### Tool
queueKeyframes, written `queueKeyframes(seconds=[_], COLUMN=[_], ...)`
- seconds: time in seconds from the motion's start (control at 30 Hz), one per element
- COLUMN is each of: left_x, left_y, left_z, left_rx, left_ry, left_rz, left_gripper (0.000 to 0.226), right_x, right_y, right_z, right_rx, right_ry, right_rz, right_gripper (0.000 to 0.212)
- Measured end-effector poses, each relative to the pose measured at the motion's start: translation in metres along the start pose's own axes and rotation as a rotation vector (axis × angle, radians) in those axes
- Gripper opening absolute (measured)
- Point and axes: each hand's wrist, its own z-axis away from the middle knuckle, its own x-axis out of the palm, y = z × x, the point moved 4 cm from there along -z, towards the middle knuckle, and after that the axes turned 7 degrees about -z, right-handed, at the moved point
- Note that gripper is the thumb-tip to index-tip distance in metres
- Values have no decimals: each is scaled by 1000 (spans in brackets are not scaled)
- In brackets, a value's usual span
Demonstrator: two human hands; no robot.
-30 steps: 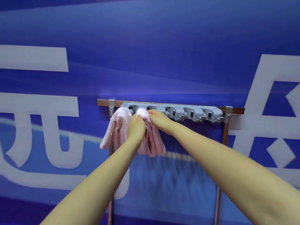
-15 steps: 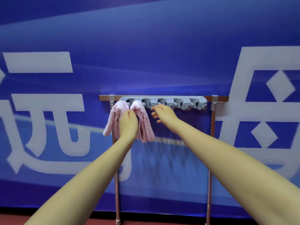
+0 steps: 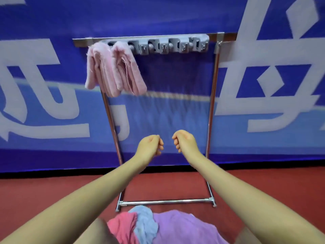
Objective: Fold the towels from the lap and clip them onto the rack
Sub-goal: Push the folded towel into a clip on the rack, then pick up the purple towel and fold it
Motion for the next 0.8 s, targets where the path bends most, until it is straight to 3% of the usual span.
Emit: queueKeyframes(seconds=[0.3, 0.5, 0.6, 0.7, 0.8], left_x=[106, 144, 164, 189, 216], left_y=[-192, -312, -367, -405, -442], left_z=[0, -22, -45, -66, -87], left_rx=[-240, -479, -550, -513, -472], left_ry=[-281, -306, -303, -354, -398], left_rz=[-252, -332, -404, -590, -675], left_gripper=[38, 29, 28, 26, 27], right_x=[-49, -86, -101, -106, -107], right_y=[229, 364, 420, 454, 492], right_z=[34, 41, 33, 19, 4], right_rx=[383, 654, 702, 662, 653], right_ry=[75, 166, 49, -113, -245], right_rz=[173, 290, 557, 885, 1057], right_gripper=[33, 23, 27, 29, 33])
